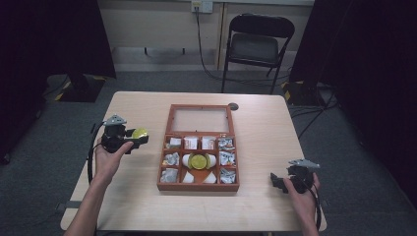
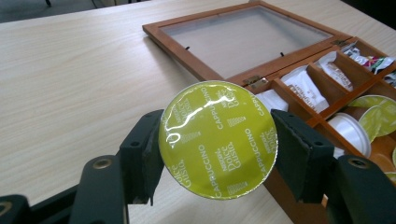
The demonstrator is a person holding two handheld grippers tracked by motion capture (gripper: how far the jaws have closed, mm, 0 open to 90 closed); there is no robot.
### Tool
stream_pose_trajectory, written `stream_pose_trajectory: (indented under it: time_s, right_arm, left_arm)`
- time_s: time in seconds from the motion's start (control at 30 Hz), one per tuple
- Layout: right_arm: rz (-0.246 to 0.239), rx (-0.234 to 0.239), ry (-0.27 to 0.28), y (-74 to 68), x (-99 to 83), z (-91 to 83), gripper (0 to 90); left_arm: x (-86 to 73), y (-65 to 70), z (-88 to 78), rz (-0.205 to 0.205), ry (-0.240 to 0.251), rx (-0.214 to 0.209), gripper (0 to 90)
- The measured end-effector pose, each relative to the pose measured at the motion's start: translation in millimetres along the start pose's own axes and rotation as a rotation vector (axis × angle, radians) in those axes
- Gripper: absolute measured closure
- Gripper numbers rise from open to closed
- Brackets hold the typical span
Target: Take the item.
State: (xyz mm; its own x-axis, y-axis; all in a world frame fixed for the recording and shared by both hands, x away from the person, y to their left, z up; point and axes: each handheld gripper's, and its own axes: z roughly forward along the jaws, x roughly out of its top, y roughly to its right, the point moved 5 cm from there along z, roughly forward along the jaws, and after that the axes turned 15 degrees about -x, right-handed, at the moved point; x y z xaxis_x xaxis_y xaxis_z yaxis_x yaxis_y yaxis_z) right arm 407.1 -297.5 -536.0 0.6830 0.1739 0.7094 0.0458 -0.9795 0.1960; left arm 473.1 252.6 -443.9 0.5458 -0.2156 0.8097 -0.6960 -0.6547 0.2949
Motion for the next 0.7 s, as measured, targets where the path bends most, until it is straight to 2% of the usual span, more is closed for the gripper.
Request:
stream_pose_trajectory:
  time_s: [0.7]
  right_arm:
    - [0.0, 0.0, 0.0, 0.0, 0.0, 0.0, 0.0]
  left_arm:
    - [-31.4, -15.7, 30.4, -0.024, -0.113, 0.018, 38.2]
